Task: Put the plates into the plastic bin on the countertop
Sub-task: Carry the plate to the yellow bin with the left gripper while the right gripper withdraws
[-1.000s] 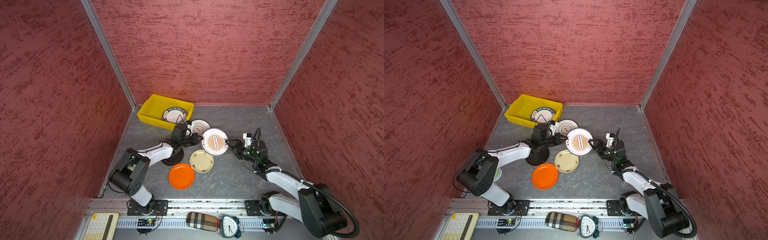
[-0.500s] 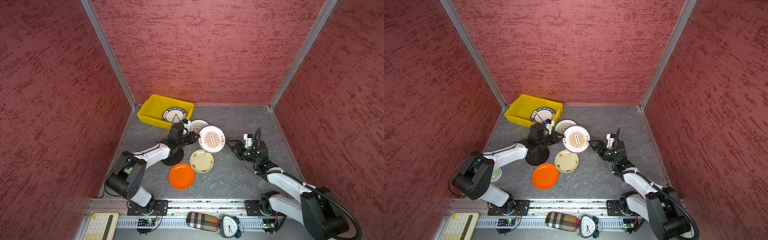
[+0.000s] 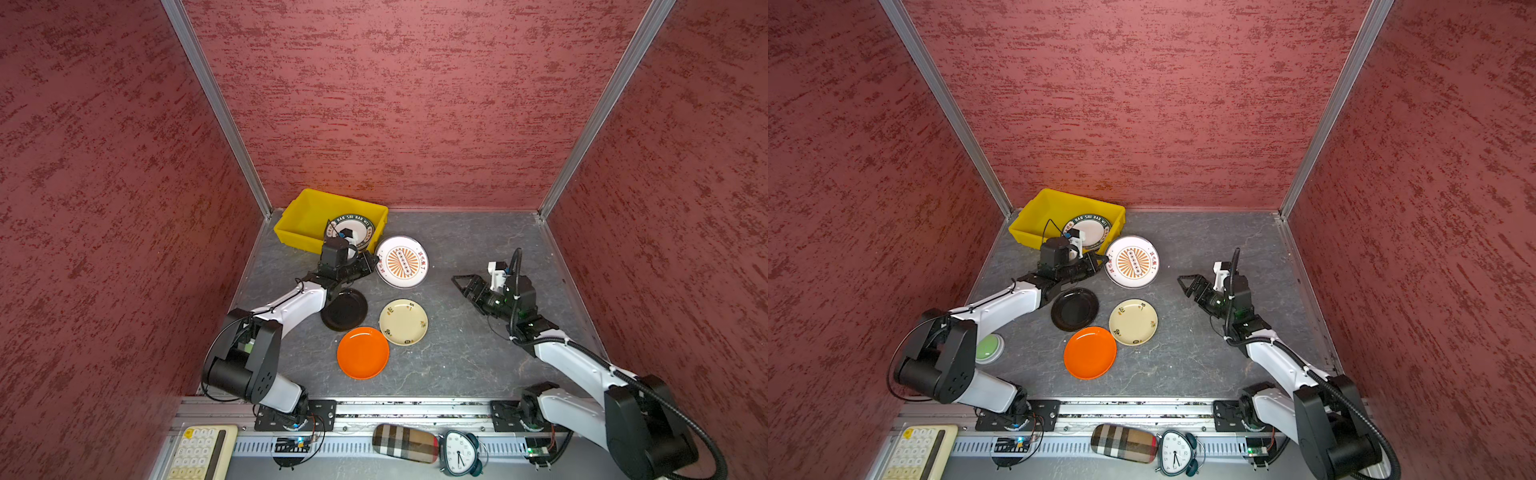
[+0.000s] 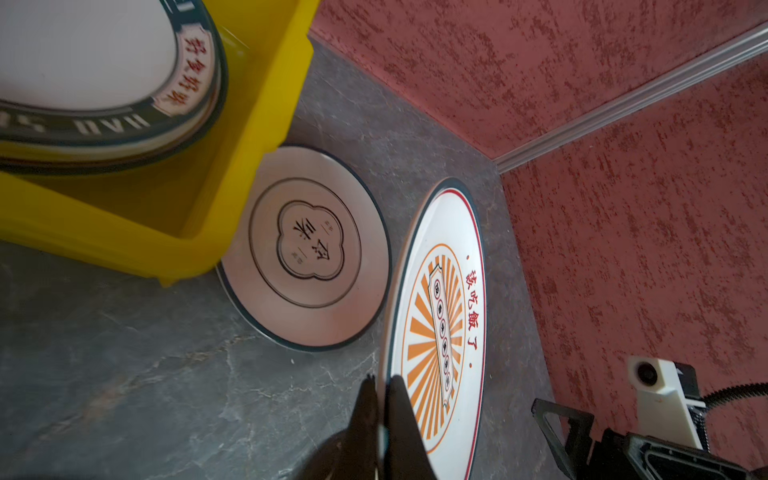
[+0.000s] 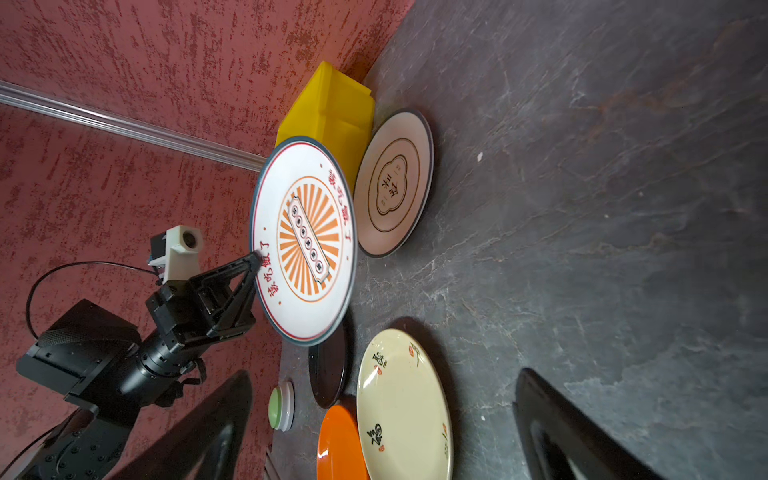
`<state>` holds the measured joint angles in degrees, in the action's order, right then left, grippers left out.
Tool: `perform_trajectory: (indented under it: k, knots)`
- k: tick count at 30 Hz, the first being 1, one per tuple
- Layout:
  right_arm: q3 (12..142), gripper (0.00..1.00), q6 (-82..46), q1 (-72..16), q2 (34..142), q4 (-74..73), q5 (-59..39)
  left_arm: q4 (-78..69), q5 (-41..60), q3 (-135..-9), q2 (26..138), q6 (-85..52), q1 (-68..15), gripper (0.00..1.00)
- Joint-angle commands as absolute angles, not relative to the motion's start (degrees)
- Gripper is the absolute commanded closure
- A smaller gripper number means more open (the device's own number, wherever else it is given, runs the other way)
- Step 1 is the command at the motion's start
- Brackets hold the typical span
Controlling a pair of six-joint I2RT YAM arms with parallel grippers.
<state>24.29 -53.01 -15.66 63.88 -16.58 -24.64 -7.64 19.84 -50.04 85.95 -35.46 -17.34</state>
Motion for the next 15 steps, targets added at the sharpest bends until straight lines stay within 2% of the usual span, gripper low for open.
perform_trajectory:
  k: [1, 15]
  knots:
    - [25.42, 0.01, -51.13, -15.91, 64.07, -15.03, -22.64, -6.65, 15.19, -54.8, 83.16, -31.18, -15.93, 1.0]
    - [25.66, 0.01, -49.15, -15.91, 61.9, -12.07, -21.86, -3.44, 0.3, -63.89, 82.52, -23.3, -8.59, 1.0]
